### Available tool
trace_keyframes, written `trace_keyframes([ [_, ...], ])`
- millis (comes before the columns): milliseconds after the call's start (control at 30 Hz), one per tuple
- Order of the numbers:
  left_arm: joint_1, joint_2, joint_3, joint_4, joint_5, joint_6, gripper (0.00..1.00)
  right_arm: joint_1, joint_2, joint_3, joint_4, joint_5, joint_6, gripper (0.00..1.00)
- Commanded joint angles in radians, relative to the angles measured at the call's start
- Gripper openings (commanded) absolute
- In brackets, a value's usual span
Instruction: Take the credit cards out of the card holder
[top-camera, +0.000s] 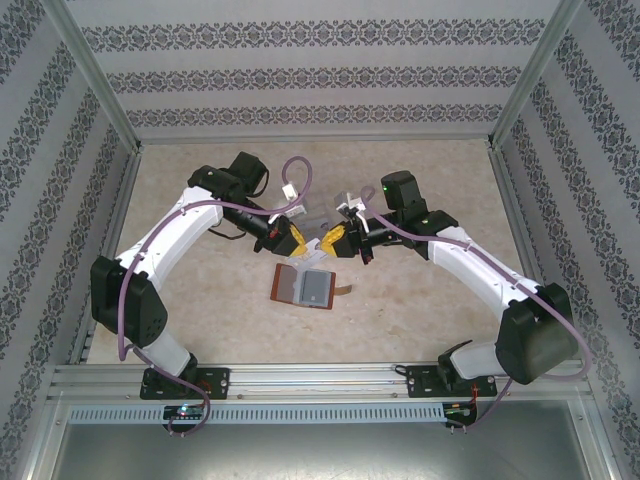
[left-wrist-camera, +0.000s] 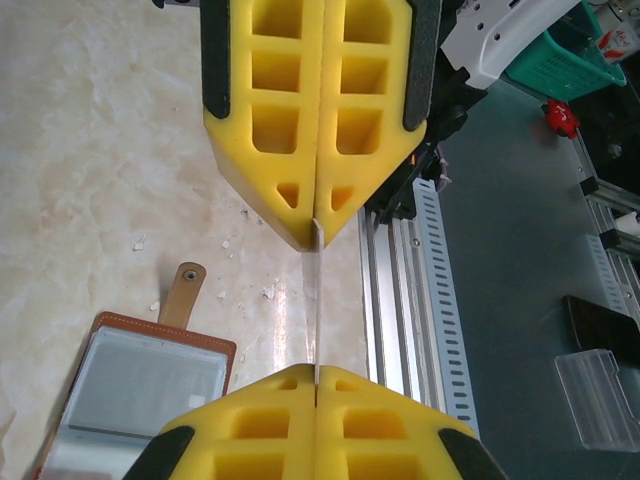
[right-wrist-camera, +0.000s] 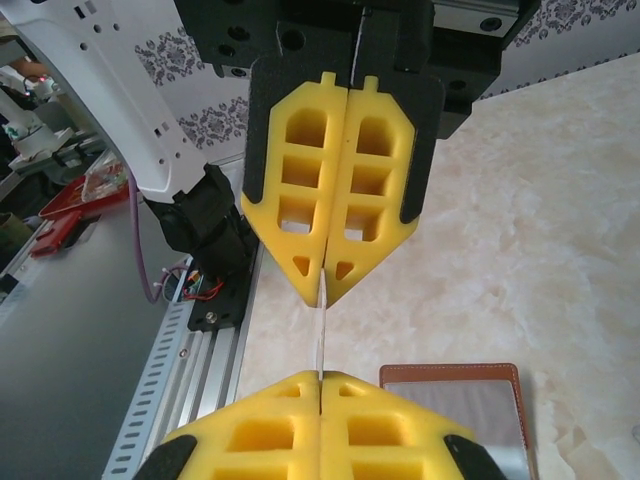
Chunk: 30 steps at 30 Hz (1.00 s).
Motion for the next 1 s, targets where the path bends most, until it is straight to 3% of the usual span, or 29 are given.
trace_keyframes([
  [0, -0.013, 0.004, 0.033, -0.06, 0.014, 0.049, 0.0, 0.001, -0.03, 0.023, -0.001, 0.033, -0.011, 0.22],
  [33, -0.013, 0.003, 0.036, -0.056, -0.003, 0.042, 0.0, -0.003, -0.035, 0.018, -0.001, 0.068, -0.001, 0.33],
  [100, -0.012, 0.004, 0.042, -0.045, -0.049, 0.028, 0.0, -0.012, -0.052, 0.001, -0.002, 0.14, 0.008, 0.41],
  [267, -0.014, 0.024, 0.07, -0.026, -0.226, 0.022, 0.0, -0.048, -0.118, -0.053, 0.022, 0.463, 0.053, 0.44],
  [367, -0.014, 0.068, 0.131, -0.051, -0.313, 0.054, 0.0, -0.078, -0.158, -0.076, 0.026, 0.561, 0.064, 0.44],
  [700, -0.017, 0.353, 0.466, -0.193, -0.518, 0.141, 0.0, -0.142, -0.232, -0.14, 0.03, 0.674, 0.09, 0.44],
  [967, -0.017, 0.64, 0.849, -0.332, -0.535, 0.141, 0.0, -0.145, -0.251, -0.16, 0.02, 0.677, 0.097, 0.43],
])
